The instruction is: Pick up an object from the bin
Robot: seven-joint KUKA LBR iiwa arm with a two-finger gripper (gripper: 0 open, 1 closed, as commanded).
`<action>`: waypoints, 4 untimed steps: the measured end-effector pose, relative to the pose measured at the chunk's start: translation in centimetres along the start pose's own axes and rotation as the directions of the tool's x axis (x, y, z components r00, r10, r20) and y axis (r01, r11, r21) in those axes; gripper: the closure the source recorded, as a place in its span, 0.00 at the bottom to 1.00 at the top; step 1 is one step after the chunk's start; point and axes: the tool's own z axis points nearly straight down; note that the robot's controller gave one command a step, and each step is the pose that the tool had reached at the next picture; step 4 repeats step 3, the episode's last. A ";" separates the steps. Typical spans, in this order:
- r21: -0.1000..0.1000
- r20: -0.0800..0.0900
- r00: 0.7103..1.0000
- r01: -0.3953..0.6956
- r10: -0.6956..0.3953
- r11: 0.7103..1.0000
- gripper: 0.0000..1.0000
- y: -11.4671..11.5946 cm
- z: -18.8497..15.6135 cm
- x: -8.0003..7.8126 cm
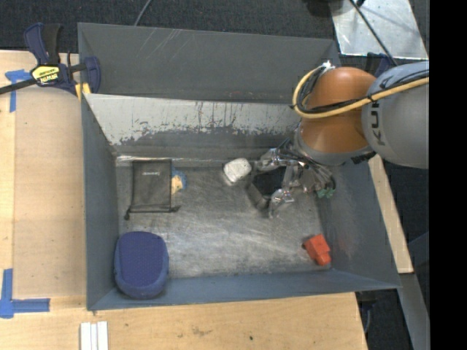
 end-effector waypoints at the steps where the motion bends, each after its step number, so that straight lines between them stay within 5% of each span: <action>1: 0.000 -0.015 1.000 0.027 -0.027 1.000 1.00 -0.1 -8.3 0.3; 2: 0.003 -0.009 0.951 -0.310 0.310 0.951 1.00 -1.2 -1.6 1.4; 3: 0.004 -0.015 0.953 -0.302 0.302 0.953 1.00 -0.6 -13.6 1.9; 4: 0.004 -0.015 0.953 -0.302 0.302 0.953 1.00 -0.6 -13.6 1.9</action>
Offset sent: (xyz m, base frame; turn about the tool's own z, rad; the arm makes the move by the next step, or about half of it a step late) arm -0.0057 -0.0005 0.0809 -0.0284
